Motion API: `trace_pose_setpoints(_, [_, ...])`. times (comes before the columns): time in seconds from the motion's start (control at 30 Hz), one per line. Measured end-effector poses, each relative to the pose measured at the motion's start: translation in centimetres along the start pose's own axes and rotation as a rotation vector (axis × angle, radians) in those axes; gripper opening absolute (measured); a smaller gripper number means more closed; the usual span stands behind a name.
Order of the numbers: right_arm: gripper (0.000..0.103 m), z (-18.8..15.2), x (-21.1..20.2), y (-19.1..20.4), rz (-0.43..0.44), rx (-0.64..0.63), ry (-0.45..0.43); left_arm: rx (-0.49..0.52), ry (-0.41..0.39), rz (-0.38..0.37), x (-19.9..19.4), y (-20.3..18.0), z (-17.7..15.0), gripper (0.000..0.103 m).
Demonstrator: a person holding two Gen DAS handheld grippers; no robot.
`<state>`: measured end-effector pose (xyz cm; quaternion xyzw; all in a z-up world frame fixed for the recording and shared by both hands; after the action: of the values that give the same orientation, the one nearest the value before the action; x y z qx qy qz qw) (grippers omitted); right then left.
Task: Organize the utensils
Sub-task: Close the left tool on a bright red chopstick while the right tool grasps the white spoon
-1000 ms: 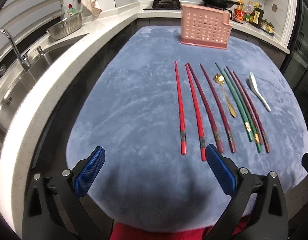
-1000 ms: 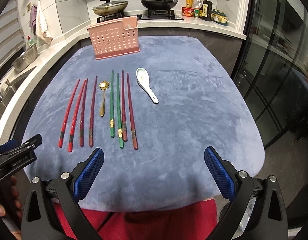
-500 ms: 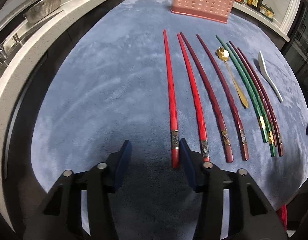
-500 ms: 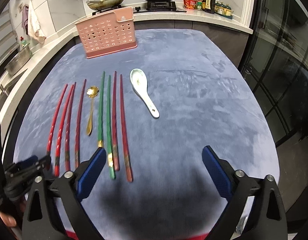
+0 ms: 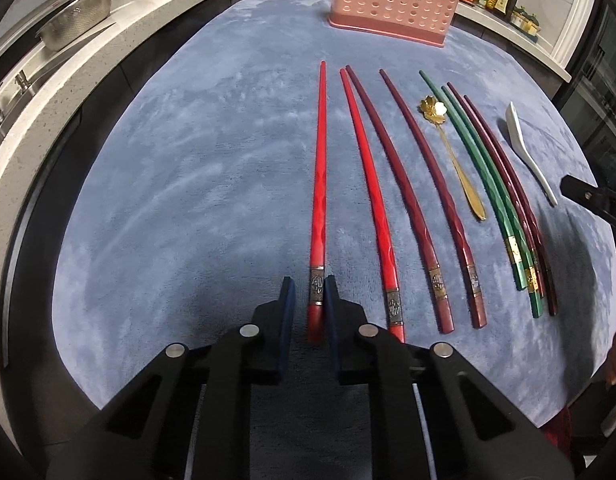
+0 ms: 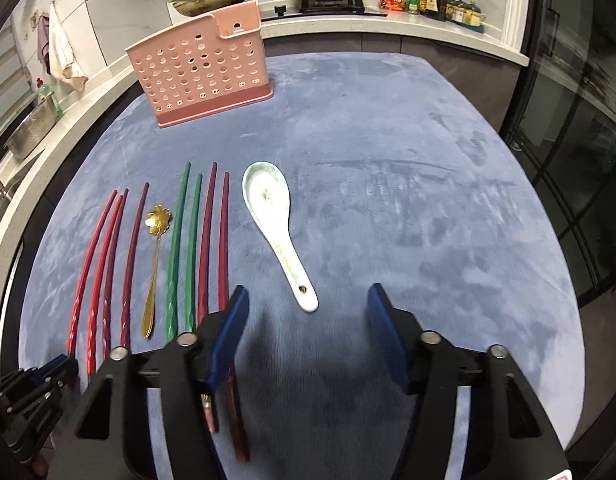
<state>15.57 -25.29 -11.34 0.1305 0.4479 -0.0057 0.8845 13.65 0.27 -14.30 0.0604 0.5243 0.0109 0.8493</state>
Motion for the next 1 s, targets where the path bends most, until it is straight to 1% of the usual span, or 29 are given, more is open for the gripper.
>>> trace_pose_setpoints(0.03, [0.05, 0.1, 0.3, -0.1, 0.004, 0.001, 0.003, -0.001, 0.003, 0.0, 0.0, 0.0, 0.1, 0.015])
trace_pose_setpoints(0.1, [0.045, 0.4, 1.0, -0.2, 0.016, -0.001, 0.013, -0.004, 0.006, -0.001, 0.1, -0.1, 0.1, 0.015])
trace_pose_setpoints(0.27, [0.038, 0.7, 2.5, -0.4, 0.028, -0.002, 0.036, -0.005, 0.007, -0.001, 0.2, 0.0, 0.2, 0.015])
trace_pose_setpoints(0.4, [0.029, 0.5, 3.4, -0.7, 0.026, -0.002, 0.051, -0.005, 0.006, 0.0, 0.3, 0.0, 0.2, 0.015])
trace_pose_setpoints(0.47, [0.027, 0.4, 3.5, -0.7, 0.024, -0.01, 0.043, -0.006, 0.006, -0.001, 0.3, 0.0, 0.2, 0.015])
trace_pose_setpoints(0.53, [0.02, 0.4, 3.6, -0.6, 0.024, -0.024, 0.041, -0.004, 0.006, 0.001, 0.3, 0.0, 0.2, 0.015])
trace_pose_setpoints(0.6, [0.018, 0.4, 3.6, -0.5, 0.025, -0.033, 0.041, -0.004, 0.008, 0.0, 0.3, 0.0, 0.3, 0.015])
trace_pose_setpoints(0.67, [0.014, 0.4, 3.3, -0.3, 0.04, -0.029, 0.037, -0.005, 0.01, -0.006, 0.3, 0.0, 0.3, 0.015])
trace_pose_setpoints(0.73, [0.007, 0.3, 3.0, -0.2, 0.047, -0.031, 0.033, -0.002, 0.012, -0.014, 0.3, 0.1, 0.4, 0.014])
trace_pose_setpoints(0.83, [0.006, 0.1, 2.1, 0.4, 0.061, -0.041, 0.021, -0.012, 0.019, -0.032, 0.1, 0.3, 0.4, 0.009])
trace_pose_setpoints(0.9, [0.006, 0.1, 1.5, 0.7, 0.068, -0.048, 0.012, -0.022, 0.019, -0.047, -0.3, 0.5, 0.3, 0.009])
trace_pose_setpoints(1.0, [0.005, 0.1, 0.3, 1.0, 0.08, -0.052, -0.007, -0.019, -0.004, -0.047, -1.1, 0.6, 0.4, 0.009])
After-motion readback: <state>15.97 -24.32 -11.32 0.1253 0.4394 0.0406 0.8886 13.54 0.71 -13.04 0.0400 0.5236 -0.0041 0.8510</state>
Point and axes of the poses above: each gripper's, at about its wrist camera, not at the fingertips, and x roughly the way its jaws point, y to its left, z to its top, the point moved 4 cm from there along x, roughly the way its jaws point, and after that the axes turned 10 degrees about z, right-handed, at the moved point
